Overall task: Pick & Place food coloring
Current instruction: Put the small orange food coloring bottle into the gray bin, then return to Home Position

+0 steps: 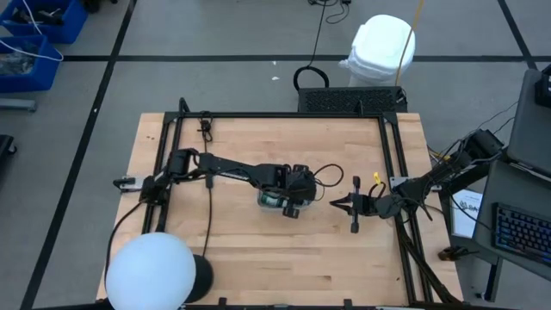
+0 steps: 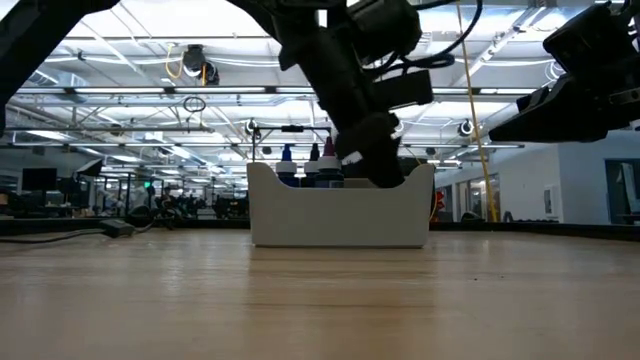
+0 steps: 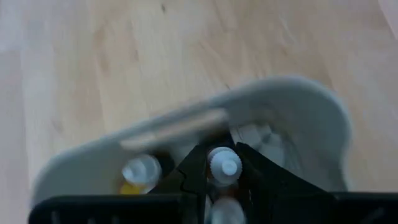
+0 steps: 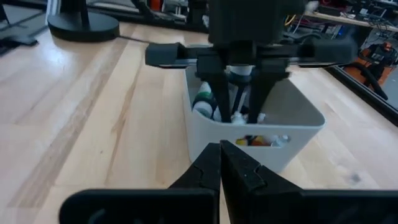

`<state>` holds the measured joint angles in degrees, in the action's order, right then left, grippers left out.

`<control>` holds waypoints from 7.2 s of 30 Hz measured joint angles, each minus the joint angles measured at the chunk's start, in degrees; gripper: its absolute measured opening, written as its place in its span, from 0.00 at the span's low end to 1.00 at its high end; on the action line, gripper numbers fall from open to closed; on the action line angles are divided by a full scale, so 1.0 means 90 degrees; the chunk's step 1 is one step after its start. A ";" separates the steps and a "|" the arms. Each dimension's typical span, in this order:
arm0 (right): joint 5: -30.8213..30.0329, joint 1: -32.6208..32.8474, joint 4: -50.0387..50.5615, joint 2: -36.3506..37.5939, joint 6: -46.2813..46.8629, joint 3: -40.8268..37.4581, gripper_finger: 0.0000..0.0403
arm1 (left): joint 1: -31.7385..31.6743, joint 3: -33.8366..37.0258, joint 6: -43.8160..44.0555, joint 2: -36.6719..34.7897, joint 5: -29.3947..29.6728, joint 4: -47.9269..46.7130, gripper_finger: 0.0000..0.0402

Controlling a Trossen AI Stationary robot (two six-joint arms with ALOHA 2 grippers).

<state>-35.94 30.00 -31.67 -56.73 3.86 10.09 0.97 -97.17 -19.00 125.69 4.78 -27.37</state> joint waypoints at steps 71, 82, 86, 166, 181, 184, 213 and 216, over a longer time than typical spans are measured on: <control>0.1907 -0.2615 0.3094 0.6293 -0.0221 -0.0610 0.00 | -0.3587 0.8731 0.1540 -0.6361 -0.3575 0.9521 0.01; 0.2211 -0.3181 0.2987 0.6257 0.0107 -0.0999 0.00 | -0.4221 1.0073 0.1272 -0.6354 -0.4037 1.0853 0.01; 0.2235 -0.3186 0.2983 0.6256 0.0019 -0.1005 0.00 | -0.4917 1.0410 0.1756 -0.6356 -0.4572 1.1542 0.01; 0.3165 -0.3165 0.2926 0.6258 -0.0390 -0.1025 0.00 | 0.0099 1.0450 0.0221 -1.3934 -0.1281 0.2461 0.00; 0.3158 -0.3334 0.3238 0.6237 -0.0359 -0.1025 0.00 | -0.0442 1.0465 0.0406 -1.3523 -0.1824 0.2554 0.00; 0.3143 -0.3334 0.3236 0.6239 -0.0439 -0.1025 0.00 | -0.0444 1.0465 0.0598 -1.3421 -0.1829 0.2552 0.01; 0.3167 -0.3334 0.3120 0.6237 -0.0335 -0.1025 0.00 | -0.0444 1.0474 0.1314 -1.3328 -0.1693 0.2712 0.10; 0.3167 -0.3334 0.3120 0.6237 -0.0335 -0.1025 0.00 | -0.0444 1.0474 0.1314 -1.3328 -0.1693 0.2712 0.10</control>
<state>-7.44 -0.01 -3.60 -0.60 0.84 0.86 -3.03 -2.90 -7.18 5.74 -10.46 -2.96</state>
